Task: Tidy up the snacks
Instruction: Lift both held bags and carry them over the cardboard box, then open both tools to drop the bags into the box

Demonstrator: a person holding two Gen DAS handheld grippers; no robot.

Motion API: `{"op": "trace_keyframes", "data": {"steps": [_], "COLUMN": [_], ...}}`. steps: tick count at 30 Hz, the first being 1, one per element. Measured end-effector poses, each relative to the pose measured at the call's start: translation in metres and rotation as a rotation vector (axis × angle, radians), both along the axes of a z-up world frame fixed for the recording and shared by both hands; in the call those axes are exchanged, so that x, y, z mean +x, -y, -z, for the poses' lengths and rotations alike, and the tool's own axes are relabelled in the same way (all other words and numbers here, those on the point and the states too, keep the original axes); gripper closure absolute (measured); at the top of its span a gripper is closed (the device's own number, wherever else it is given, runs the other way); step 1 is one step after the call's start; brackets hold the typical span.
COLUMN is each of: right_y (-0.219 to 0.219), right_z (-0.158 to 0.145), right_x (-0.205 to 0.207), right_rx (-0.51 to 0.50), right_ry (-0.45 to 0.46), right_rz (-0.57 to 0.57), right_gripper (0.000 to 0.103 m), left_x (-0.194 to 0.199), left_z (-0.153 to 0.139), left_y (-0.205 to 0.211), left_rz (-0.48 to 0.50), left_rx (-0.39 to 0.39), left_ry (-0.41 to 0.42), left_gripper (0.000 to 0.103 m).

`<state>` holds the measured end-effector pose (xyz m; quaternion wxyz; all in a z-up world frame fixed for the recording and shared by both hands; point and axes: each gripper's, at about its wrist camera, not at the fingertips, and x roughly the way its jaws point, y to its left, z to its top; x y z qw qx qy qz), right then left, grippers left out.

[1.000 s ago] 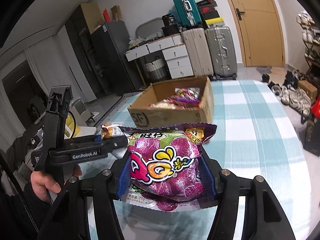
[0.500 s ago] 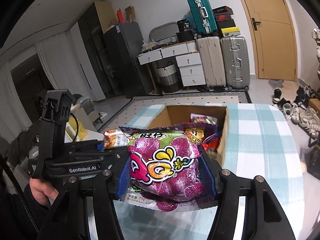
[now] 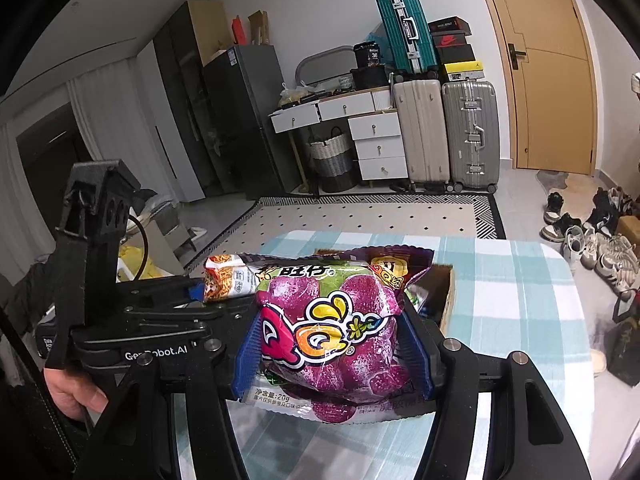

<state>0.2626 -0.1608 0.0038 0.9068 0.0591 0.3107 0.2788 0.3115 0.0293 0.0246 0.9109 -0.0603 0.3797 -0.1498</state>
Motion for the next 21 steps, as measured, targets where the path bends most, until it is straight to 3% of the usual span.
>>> {"op": "trace_keyframes", "data": {"steps": [11,21], "right_y": [-0.005,-0.014], "right_z": [0.003,0.04], "right_x": [0.058,0.098], "right_rx": [-0.019,-0.043], "right_ry": [-0.007,-0.051], "right_rz": [0.018,0.015], "right_gripper": [0.041,0.041], "left_x": [0.059,0.107], "left_z": [0.006,0.049], "left_y": [0.01,0.016], "left_rz": [0.004,-0.008], "left_rx": [0.023,0.024], "left_ry": [-0.027,-0.081], "left_gripper": [0.059,0.059]}}
